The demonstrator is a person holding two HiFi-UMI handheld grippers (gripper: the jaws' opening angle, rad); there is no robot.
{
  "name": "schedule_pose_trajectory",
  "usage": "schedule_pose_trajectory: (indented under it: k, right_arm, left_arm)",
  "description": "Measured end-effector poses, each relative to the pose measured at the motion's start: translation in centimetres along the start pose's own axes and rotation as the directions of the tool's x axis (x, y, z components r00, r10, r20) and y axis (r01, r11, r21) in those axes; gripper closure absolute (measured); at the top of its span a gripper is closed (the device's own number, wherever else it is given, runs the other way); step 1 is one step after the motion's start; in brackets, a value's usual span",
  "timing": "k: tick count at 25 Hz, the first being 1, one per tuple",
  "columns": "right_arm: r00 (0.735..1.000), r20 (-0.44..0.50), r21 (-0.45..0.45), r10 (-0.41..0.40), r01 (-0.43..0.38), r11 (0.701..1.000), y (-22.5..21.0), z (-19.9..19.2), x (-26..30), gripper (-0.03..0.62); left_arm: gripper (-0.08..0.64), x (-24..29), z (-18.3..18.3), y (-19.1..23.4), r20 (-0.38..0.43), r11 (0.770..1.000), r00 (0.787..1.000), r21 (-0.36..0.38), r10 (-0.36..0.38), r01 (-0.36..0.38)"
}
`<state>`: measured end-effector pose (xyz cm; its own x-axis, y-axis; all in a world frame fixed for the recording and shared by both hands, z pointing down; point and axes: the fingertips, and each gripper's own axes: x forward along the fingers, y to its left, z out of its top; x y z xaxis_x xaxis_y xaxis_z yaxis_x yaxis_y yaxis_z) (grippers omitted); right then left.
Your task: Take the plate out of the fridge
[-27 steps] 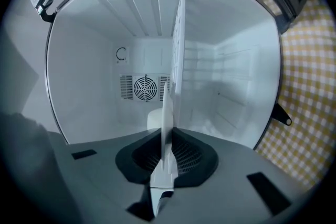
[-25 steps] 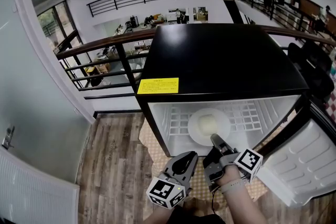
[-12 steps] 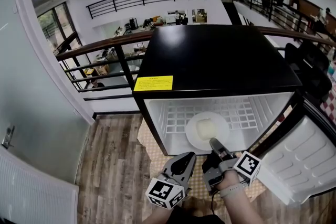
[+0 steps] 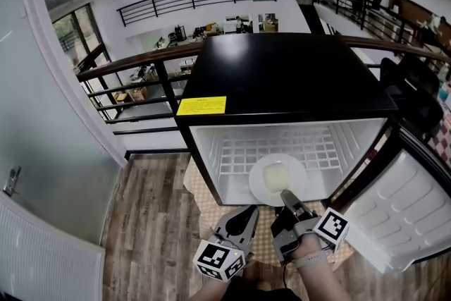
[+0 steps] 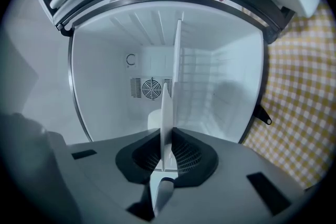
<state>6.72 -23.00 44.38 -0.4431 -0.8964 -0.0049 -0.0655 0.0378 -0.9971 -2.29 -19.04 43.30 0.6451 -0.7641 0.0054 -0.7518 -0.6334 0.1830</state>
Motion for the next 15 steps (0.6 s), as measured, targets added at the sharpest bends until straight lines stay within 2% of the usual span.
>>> schedule_pose_trajectory:
  k: [7,15]
  right_arm:
    - [1.000,-0.014,-0.016,0.016,-0.016,1.000,0.1,-0.1,-1.6,0.537]
    - [0.999,-0.026,0.022,0.035,-0.035,0.999,-0.7,-0.6,-3.5,0.537]
  left_arm:
    - [0.548,-0.9,0.2,-0.3,0.013,0.999,0.999,0.007,0.035,-0.035]
    - [0.548,-1.8,-0.7,-2.0,0.007,0.999,0.999,0.008,0.051,-0.051]
